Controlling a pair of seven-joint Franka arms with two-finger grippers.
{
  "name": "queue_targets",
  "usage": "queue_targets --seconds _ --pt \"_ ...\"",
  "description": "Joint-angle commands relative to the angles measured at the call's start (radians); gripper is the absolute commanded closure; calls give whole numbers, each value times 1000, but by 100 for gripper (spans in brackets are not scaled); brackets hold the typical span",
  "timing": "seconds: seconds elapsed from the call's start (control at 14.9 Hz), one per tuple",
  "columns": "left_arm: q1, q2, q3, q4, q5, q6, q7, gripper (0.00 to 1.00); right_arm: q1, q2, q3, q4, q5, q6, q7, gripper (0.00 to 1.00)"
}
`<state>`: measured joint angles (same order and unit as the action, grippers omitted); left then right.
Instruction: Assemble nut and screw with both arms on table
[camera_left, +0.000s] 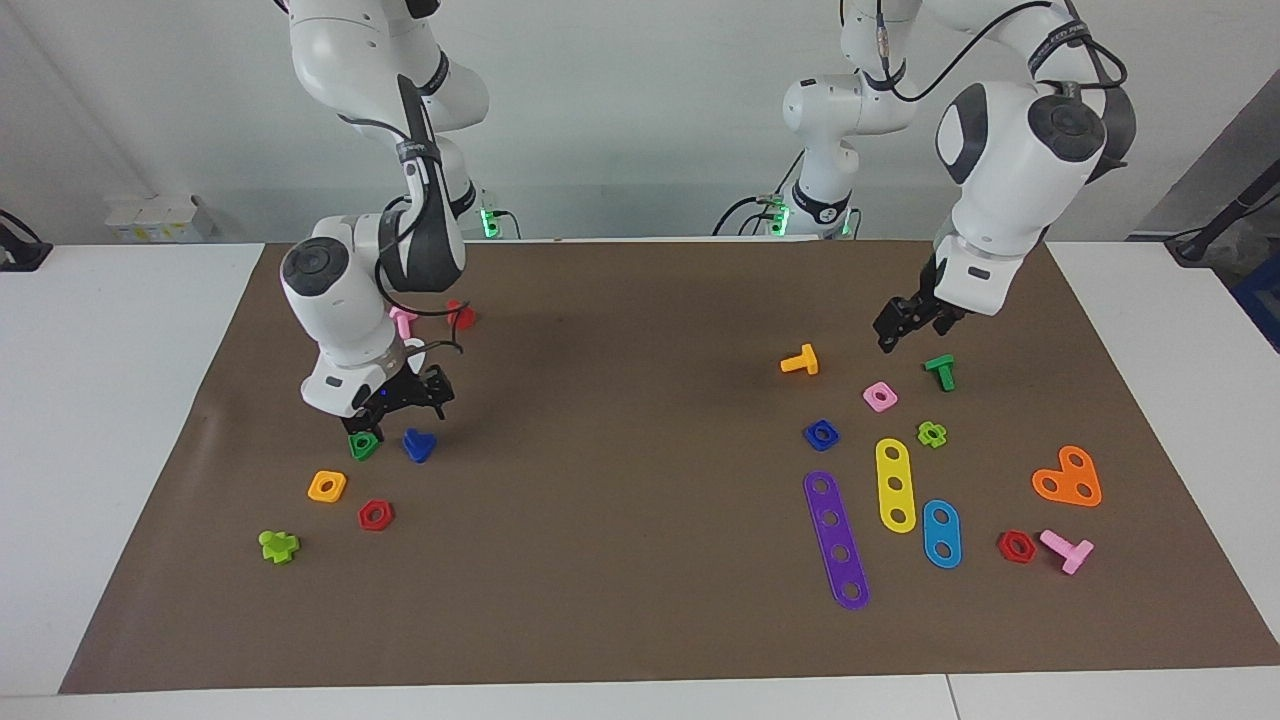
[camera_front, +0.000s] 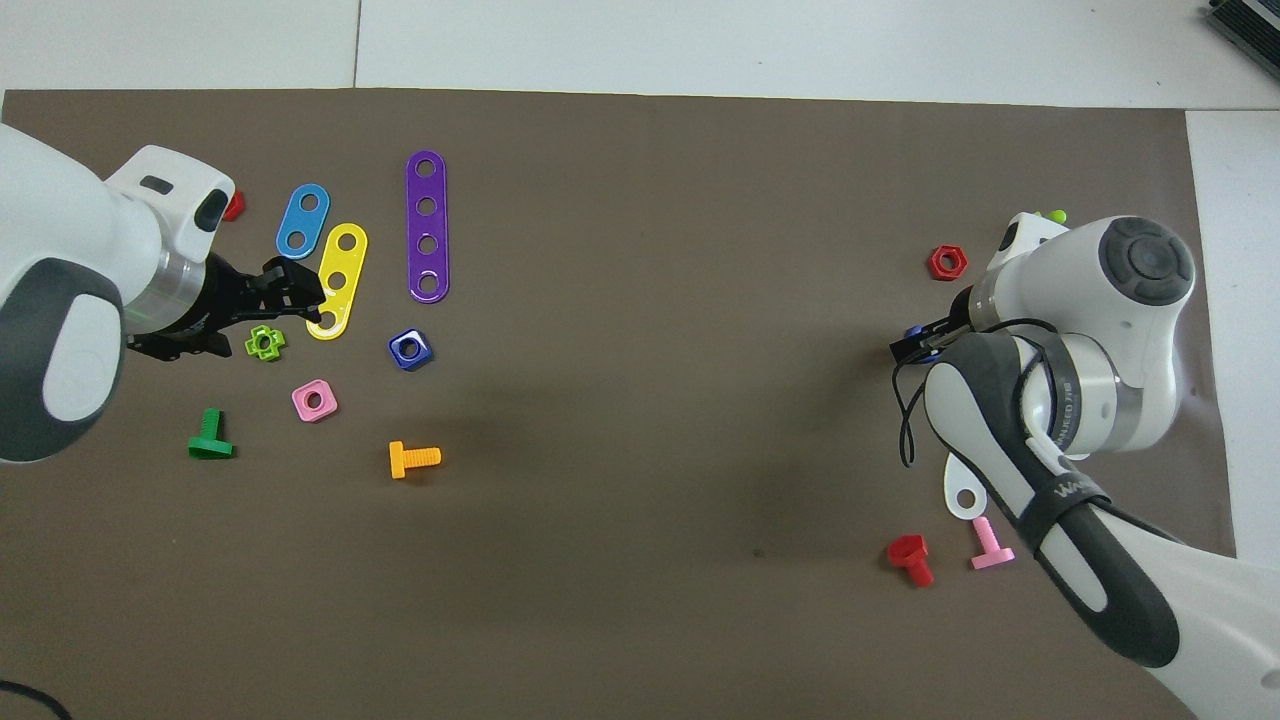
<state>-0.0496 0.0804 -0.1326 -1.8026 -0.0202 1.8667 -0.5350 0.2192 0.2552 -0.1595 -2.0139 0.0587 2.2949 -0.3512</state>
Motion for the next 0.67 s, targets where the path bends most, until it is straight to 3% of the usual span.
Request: queue_targets --seconds 0.0,0.2,0.61 --pt "-30 22 13 -56 -10 112 -111 6 -8 -10 6 -49 21 52 -37 20" --pt "-32 28 13 -122 -10 204 -179 7 -18 -7 6 -72 21 61 -66 50" --pt "-84 99 14 -219 -10 428 -286 8 -8 30 8 -75 21 146 -34 53"
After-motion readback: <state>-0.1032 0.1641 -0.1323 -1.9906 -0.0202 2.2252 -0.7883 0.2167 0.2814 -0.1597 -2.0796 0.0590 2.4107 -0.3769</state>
